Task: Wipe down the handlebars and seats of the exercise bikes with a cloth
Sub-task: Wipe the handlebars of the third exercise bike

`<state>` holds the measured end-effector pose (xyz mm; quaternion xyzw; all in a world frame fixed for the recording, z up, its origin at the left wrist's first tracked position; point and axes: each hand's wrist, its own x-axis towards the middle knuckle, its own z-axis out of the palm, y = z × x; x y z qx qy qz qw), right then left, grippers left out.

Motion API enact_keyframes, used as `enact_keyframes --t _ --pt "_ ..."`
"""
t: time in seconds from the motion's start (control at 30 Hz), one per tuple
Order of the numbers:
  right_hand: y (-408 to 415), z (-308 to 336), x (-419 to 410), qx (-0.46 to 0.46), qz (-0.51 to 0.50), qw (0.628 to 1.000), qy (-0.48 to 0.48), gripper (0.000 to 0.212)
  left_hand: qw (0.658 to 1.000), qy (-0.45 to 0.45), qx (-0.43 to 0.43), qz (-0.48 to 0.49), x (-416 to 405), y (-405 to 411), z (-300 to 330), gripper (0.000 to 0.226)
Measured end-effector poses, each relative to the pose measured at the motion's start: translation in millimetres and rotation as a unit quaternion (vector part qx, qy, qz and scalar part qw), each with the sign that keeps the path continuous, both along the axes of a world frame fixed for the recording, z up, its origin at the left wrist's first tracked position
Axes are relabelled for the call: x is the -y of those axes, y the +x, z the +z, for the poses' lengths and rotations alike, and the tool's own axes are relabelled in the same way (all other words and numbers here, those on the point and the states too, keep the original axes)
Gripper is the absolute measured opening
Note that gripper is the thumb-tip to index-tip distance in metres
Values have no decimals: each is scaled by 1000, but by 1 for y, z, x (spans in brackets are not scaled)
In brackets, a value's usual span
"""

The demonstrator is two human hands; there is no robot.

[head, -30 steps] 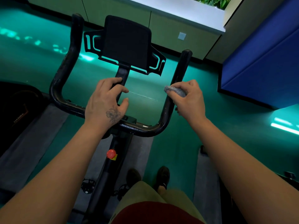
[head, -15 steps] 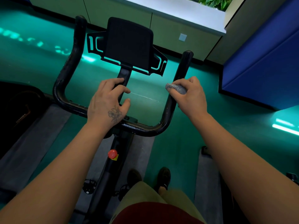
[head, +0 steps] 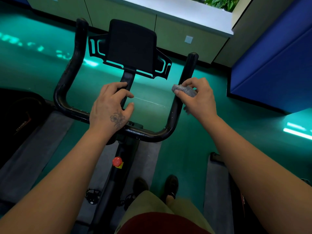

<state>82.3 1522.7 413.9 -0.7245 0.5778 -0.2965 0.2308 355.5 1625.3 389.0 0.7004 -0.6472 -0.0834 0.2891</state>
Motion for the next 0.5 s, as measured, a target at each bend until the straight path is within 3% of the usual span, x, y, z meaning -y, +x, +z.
enact_keyframes --t 0.27,0.5 --pt "-14 -15 -42 52 41 996 62 21 1000 -4 -2 4 0 -1 1 19" --pt "-3 3 -3 16 6 999 52 25 1000 -1 -2 0 0 0 -1 19"
